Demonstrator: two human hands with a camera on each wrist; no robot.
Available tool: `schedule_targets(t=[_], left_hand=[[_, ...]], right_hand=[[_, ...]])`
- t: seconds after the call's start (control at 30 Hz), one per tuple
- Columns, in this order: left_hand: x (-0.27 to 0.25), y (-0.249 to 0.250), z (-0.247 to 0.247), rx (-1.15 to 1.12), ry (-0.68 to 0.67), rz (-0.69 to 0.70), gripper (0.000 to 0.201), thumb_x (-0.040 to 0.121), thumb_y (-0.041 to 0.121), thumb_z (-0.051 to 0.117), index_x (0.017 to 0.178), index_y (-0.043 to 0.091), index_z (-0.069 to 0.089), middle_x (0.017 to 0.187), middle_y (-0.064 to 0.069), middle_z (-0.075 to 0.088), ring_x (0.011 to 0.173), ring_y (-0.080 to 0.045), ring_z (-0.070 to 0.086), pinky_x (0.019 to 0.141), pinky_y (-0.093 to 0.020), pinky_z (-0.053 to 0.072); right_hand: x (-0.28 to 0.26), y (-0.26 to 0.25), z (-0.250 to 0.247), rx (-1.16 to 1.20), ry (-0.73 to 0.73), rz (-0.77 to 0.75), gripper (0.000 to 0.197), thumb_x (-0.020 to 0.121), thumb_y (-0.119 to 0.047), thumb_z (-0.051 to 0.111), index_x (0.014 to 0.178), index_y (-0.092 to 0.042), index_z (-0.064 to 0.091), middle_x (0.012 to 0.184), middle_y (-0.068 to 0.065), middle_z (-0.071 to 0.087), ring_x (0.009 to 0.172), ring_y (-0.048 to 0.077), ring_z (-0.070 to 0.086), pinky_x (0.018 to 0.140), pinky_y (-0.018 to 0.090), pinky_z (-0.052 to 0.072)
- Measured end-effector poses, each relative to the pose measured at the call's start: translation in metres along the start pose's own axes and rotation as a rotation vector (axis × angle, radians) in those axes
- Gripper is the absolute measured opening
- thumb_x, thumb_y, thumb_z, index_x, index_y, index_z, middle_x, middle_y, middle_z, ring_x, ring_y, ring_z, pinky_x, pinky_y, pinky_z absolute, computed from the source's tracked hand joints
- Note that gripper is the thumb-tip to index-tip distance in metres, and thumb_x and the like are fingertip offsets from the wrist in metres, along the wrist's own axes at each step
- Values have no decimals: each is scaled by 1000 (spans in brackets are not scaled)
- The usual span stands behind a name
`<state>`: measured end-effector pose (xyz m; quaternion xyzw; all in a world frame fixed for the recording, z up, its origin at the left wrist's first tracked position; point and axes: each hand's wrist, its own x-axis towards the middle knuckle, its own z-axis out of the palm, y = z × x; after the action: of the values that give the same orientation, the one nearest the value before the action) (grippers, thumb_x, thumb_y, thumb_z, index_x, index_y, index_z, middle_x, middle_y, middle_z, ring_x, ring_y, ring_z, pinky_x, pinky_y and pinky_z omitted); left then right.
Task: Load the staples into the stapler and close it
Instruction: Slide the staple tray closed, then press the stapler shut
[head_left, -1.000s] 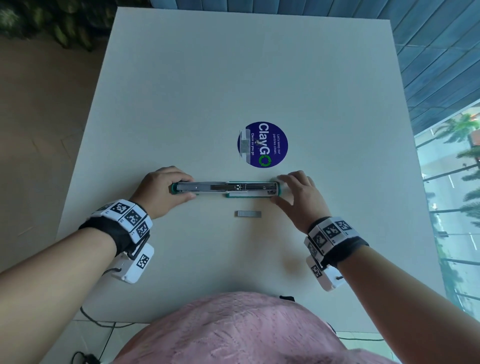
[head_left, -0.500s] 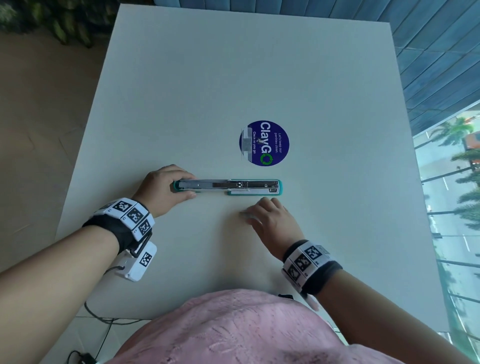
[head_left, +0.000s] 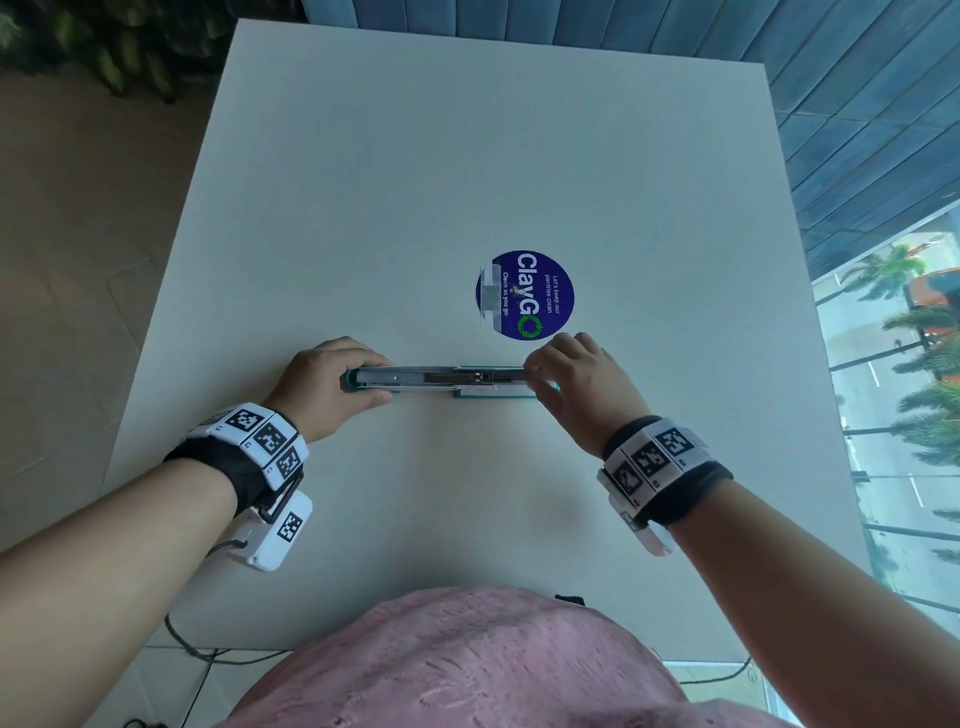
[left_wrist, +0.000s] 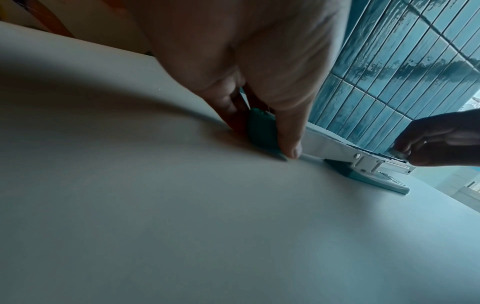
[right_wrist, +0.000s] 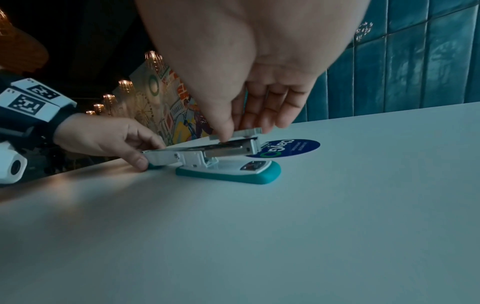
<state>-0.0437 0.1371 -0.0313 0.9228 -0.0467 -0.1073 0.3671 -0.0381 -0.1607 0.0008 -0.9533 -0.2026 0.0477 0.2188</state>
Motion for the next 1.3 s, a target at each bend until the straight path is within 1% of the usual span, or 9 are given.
schedule_targets(t=[0.07, 0.2, 0.63, 0.8, 0.9, 0.97, 1.03, 1.17, 1.3], left_hand=[[0, 1, 0, 6, -3, -4, 28, 67, 20, 80, 93, 23, 70, 93, 2, 66, 84, -15, 60, 82, -31, 50], [-1, 1, 0, 6, 1, -7, 28, 68, 21, 80, 93, 23, 70, 93, 1, 67, 86, -19, 61, 82, -35, 50], [-2, 6, -1, 13, 1, -24, 29, 68, 20, 80, 95, 21, 70, 93, 0, 67, 87, -19, 61, 83, -32, 49], [-2, 7, -2, 24, 2, -22, 29, 68, 20, 79, 95, 20, 70, 94, 0, 67, 87, -19, 61, 82, -29, 47], [-3, 8, -2, 25, -2, -26, 29, 68, 20, 80, 95, 20, 70, 93, 0, 67, 86, -18, 61, 81, -28, 47], [-2, 8, -3, 22, -12, -32, 29, 67, 20, 80, 94, 20, 70, 93, 0, 67, 85, -19, 61, 81, -29, 47], [-1, 8, -5, 27, -33, -38, 31, 66, 19, 81, 95, 21, 69, 94, 0, 66, 86, -18, 60, 81, -28, 46], [1, 5, -8, 62, -25, -70, 44, 61, 16, 83, 102, 17, 66, 99, -4, 62, 90, -21, 59, 86, -28, 45], [-1, 3, -12, 53, 0, -98, 34, 63, 18, 83, 93, 18, 68, 90, -4, 61, 81, -21, 58, 83, -34, 50]], right_hand=[[1, 1, 2, 4, -16, -11, 3, 84, -10, 64, 87, -10, 62, 85, 11, 62, 78, 32, 51, 66, 43, 49], [3, 1, 4, 0, -12, -20, 3, 85, -9, 63, 87, -7, 62, 85, 13, 62, 78, 33, 52, 63, 41, 49], [9, 2, 5, 33, -28, -81, 3, 81, -4, 67, 81, -7, 67, 80, 12, 63, 79, 32, 54, 58, 39, 51], [10, 1, 7, 52, -47, -86, 4, 80, -2, 67, 81, -6, 67, 79, 13, 62, 80, 32, 54, 60, 43, 52], [8, 4, 8, 115, -36, -30, 17, 78, -5, 70, 95, -6, 67, 91, 14, 64, 88, 33, 55, 69, 42, 52], [4, 9, 8, 149, -39, 50, 34, 77, -11, 72, 109, -7, 61, 105, 14, 62, 97, 31, 53, 78, 41, 49], [0, 16, 9, 148, -40, 117, 43, 77, -15, 72, 116, -7, 56, 110, 13, 59, 100, 29, 51, 83, 40, 46], [-11, 31, 15, 169, -45, 202, 39, 75, -13, 71, 111, -9, 58, 100, 12, 57, 91, 28, 53, 78, 41, 50], [-20, 38, 23, 200, 25, 206, 35, 76, -18, 74, 108, -15, 61, 94, 9, 57, 87, 27, 52, 72, 37, 49]])
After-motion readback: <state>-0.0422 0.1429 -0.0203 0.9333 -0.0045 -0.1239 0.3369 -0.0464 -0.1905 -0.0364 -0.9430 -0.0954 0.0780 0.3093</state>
